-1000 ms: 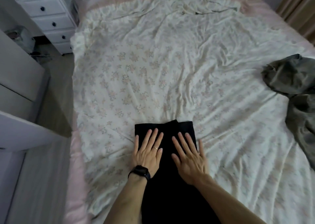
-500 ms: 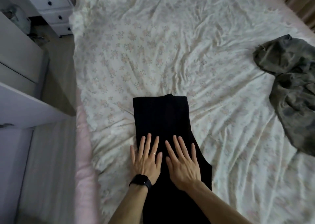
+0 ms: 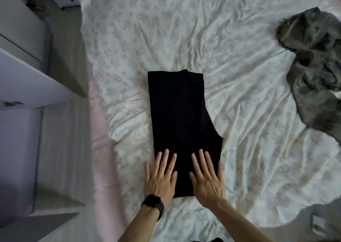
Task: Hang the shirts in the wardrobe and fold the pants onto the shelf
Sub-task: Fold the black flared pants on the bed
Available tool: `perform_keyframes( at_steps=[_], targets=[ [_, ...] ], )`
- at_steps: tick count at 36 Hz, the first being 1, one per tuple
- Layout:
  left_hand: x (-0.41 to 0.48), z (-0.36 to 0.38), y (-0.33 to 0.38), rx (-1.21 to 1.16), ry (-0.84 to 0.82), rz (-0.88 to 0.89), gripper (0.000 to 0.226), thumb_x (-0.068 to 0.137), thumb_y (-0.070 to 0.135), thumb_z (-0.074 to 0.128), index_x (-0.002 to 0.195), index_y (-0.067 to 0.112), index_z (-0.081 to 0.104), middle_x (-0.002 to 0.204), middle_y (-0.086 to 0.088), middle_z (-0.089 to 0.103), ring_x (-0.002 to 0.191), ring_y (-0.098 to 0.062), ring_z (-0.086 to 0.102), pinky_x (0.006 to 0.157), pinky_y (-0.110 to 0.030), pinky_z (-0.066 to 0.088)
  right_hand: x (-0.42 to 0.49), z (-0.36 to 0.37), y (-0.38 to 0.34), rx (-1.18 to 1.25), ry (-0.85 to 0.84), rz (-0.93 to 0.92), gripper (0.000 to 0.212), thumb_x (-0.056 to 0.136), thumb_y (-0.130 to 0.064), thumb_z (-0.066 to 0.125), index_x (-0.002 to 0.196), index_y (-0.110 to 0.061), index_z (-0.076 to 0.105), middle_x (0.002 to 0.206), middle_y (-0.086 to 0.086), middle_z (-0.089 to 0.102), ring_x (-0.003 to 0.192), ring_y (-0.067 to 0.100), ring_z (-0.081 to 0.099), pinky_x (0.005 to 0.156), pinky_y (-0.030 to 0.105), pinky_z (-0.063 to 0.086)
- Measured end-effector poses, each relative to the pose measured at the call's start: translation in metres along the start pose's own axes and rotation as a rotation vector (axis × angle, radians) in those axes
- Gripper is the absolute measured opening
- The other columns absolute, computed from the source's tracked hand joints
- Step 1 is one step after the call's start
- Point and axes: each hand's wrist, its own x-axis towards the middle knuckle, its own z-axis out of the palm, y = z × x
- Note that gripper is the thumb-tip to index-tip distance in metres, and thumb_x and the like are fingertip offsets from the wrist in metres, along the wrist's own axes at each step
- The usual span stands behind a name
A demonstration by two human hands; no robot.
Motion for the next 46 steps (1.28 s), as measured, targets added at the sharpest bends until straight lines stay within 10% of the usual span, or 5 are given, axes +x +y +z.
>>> perform_keyframes(
  at_steps=[6,13,20,33,46],
  targets=[
    [-0.026,0.004,-0.008,-0.039,0.082,-0.101,0.06,0.101,0.043,0.037,0.154,0.016,0.038,0.16,-0.009,0.035,0.139,-0.031,0.047,0.106,-0.06,0.041,-0.036,0.012,0.023,0.118,-0.138,0.337,0.066,0.101,-0.062,0.0,0.155,-0.035,-0.025,0.165,-0.006,-0.029,0.151,0.013,-0.027,0.125,0.049,-0.01],
    [-0.051,-0.013,0.018,-0.384,0.063,-0.635,0.046,0.093,0.049,0.057,0.124,0.015,0.055,0.123,-0.007,0.056,0.112,-0.028,0.053,0.09,-0.043,0.047,-0.069,-0.008,0.02,0.634,-0.005,0.571,0.063,0.098,-0.05,0.054,0.147,-0.013,0.042,0.139,0.006,0.055,0.115,0.016,0.059,0.098,0.037,0.048],
    [-0.061,-0.009,0.022,-1.138,-0.218,-0.981,0.054,0.096,0.053,0.057,0.126,0.008,0.057,0.102,0.0,0.064,0.084,-0.019,0.061,0.068,-0.031,0.048,-0.071,-0.016,0.024,1.301,-0.259,0.86,0.043,0.09,-0.049,0.071,0.117,-0.019,0.058,0.105,0.002,0.074,0.08,0.016,0.076,0.071,0.034,0.057],
    [-0.07,-0.039,0.032,-1.379,0.026,-0.909,0.023,0.096,0.032,0.066,0.105,0.011,0.066,0.096,-0.007,0.074,0.083,-0.025,0.072,0.059,-0.031,0.048,-0.061,-0.059,0.027,1.164,-0.05,0.744,0.025,0.098,-0.028,0.064,0.085,-0.007,0.062,0.073,0.003,0.07,0.059,0.011,0.07,0.062,0.03,0.059],
    [-0.2,-0.084,0.084,-1.237,0.006,-0.853,0.031,0.091,0.028,0.068,0.113,0.016,0.05,0.096,-0.006,0.068,0.064,-0.016,0.067,0.054,-0.026,0.043,-0.208,-0.128,0.03,1.063,-0.018,0.641,0.032,0.097,-0.027,0.063,0.115,-0.016,0.039,0.076,0.012,0.069,0.061,0.022,0.064,0.058,0.032,0.052]
  ],
)
